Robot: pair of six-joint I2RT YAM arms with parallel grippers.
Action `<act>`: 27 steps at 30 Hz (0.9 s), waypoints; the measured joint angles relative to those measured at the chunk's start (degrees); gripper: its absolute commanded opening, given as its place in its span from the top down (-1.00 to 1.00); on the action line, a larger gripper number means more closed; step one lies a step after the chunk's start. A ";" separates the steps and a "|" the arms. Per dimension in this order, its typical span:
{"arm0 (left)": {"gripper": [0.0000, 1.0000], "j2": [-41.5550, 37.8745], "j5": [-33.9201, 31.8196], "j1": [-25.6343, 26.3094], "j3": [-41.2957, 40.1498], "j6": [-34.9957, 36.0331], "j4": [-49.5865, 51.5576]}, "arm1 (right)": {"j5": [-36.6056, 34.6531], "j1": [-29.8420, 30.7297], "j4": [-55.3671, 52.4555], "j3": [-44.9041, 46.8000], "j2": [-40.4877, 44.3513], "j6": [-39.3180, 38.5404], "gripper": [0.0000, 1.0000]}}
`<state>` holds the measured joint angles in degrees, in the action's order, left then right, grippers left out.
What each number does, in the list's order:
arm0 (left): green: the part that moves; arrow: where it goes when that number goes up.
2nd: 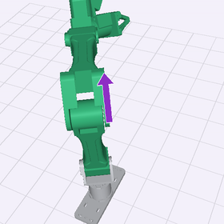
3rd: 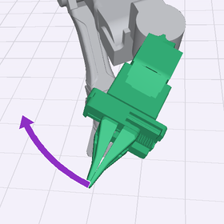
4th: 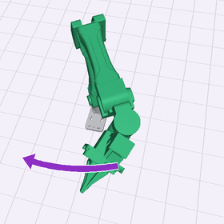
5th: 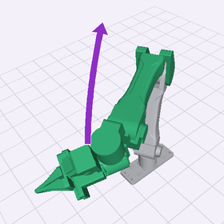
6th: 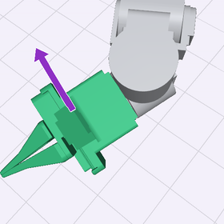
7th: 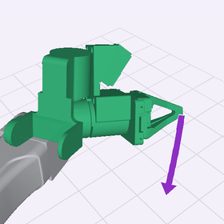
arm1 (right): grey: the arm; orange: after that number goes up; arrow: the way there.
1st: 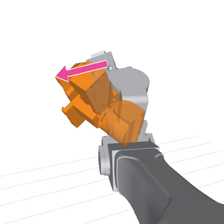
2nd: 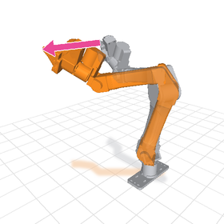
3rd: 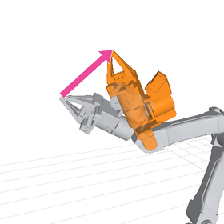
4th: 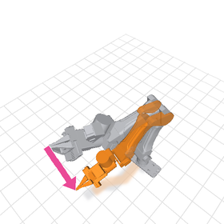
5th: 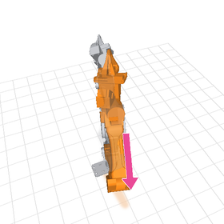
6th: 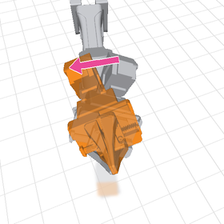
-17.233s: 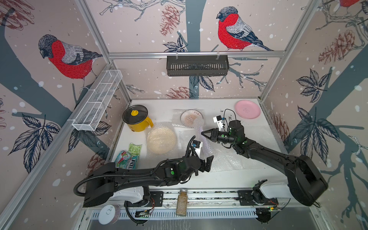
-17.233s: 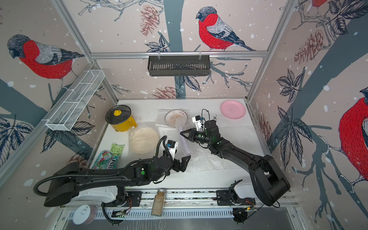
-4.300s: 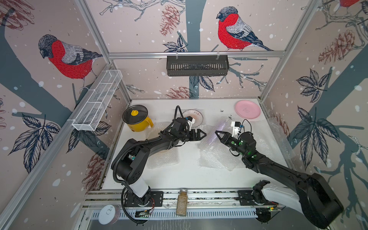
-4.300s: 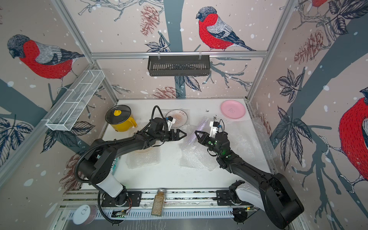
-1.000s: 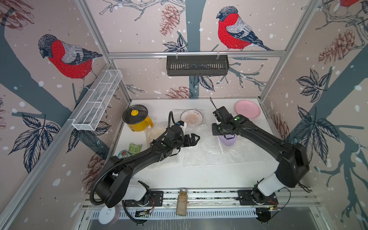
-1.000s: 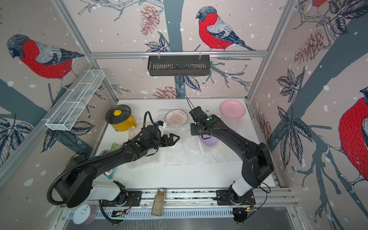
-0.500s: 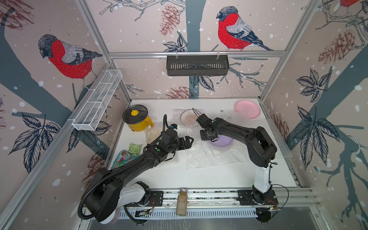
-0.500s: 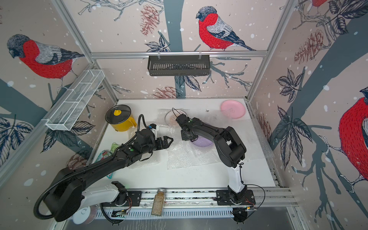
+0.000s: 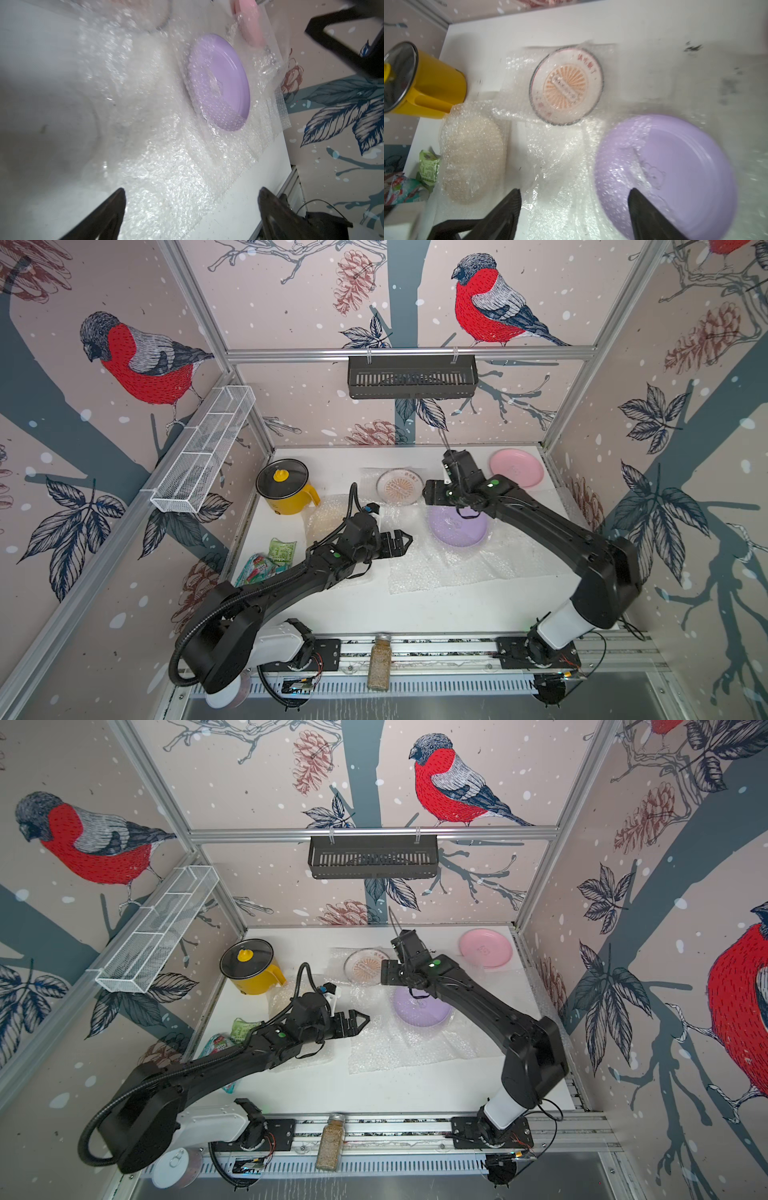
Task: Unpack dinner plates from bubble wrap
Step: Unwrap the bubble wrap.
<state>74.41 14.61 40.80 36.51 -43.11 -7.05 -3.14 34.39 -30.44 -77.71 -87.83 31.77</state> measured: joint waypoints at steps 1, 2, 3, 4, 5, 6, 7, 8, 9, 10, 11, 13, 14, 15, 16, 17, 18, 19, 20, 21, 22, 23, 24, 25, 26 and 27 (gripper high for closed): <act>-0.94 1.95 -0.04 1.44 1.60 0.04 -0.22 | -0.24 -2.47 0.24 2.47 3.19 -0.33 -0.85; -0.93 4.04 -0.09 2.67 3.17 0.07 -0.87 | -0.22 -5.27 0.44 4.87 6.05 -0.22 -0.87; -0.90 6.25 -0.15 3.45 4.66 0.07 -1.27 | -0.28 -7.82 0.63 6.91 8.15 -0.28 -0.90; -0.88 8.90 -0.52 4.04 6.34 0.04 -1.62 | -0.07 -11.43 1.11 9.81 10.97 -0.31 -0.97; -0.86 11.04 -1.16 4.37 7.56 0.00 -1.73 | -0.04 -14.58 1.11 12.33 13.49 -0.24 -0.98; -0.82 13.46 -1.57 4.70 8.94 -0.17 -1.70 | 0.13 -17.94 1.29 15.08 16.28 -0.33 -0.98; -0.78 15.72 -2.12 4.87 10.19 -0.55 -1.70 | 0.44 -21.14 1.77 17.84 19.28 -0.39 -0.98; -0.75 17.33 -2.80 4.96 11.17 -0.70 -1.64 | 1.11 -24.04 2.12 19.91 21.66 -0.42 -0.98; -0.72 19.45 -3.10 5.03 12.74 -1.22 -1.49 | 2.49 -27.43 2.34 21.79 23.82 -0.44 -0.98; -0.70 21.73 -3.74 5.09 14.62 -1.49 -1.49 | 3.54 -30.67 2.84 23.26 25.38 -0.46 -0.98; -0.67 23.32 -4.22 5.09 15.96 -1.57 -1.49 | 3.93 -33.35 3.58 24.35 26.21 -0.48 -0.98; -0.62 26.91 -4.72 5.09 18.78 -1.97 -1.64 | 5.75 -37.59 4.68 25.86 26.60 -0.48 -0.98; -0.59 28.20 -5.14 5.09 19.76 -2.08 -1.57 | 7.15 -39.06 5.53 26.29 26.08 -0.50 -0.98; -0.57 29.79 -5.66 5.09 21.09 -2.38 -1.25 | 8.79 -40.54 6.54 26.58 25.14 -0.48 -0.98; -0.54 31.12 -5.68 5.09 22.25 -2.51 -1.25 | 10.01 -41.92 7.69 26.77 23.80 -0.46 -0.98; -0.52 32.15 -5.84 5.09 23.17 -2.75 -1.25 | 10.56 -42.71 8.46 26.82 22.51 -0.44 -0.98; -0.50 33.11 -6.08 5.09 24.13 -3.08 -1.22 | 11.19 -43.41 9.42 26.80 21.03 -0.39 -0.98; -0.47 34.01 -6.23 5.09 25.07 -3.17 -1.11 | 11.76 -43.80 10.19 26.43 19.23 -0.35 -0.98; -0.44 34.71 -6.27 5.09 25.88 -3.23 -0.96 | 12.07 -43.82 10.86 25.88 17.46 -0.22 -0.98; -0.41 35.52 -6.40 5.09 26.84 -3.45 -0.79 | 12.24 -43.85 11.65 24.94 15.34 -0.22 -0.98; -0.40 36.24 -6.71 5.09 27.67 -3.43 -0.61 | 12.28 -43.89 12.39 23.69 12.98 -0.17 -0.98; -0.39 36.85 -6.99 5.09 28.41 -3.45 -0.33 | 12.50 -43.93 12.68 22.40 10.84 -0.09 -0.98; -0.38 37.44 -7.10 5.09 29.09 -3.48 0.02 | 12.70 -43.93 13.05 20.72 8.31 -0.02 -0.98; -0.36 38.01 -7.15 5.09 29.81 -3.52 0.35 | 13.25 -43.74 13.42 19.47 6.27 -0.02 -0.98; -0.34 38.42 -7.19 5.09 30.27 -3.52 0.50 | 13.27 -43.25 13.86 18.60 4.76 0.00 -0.98; -0.31 38.93 -7.23 5.09 30.88 -3.52 0.70 | 12.98 -42.25 13.99 17.88 3.58 0.00 -0.98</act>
<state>113.34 7.38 45.89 67.40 -46.63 -6.35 9.85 -7.86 -16.45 -59.83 -84.25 31.77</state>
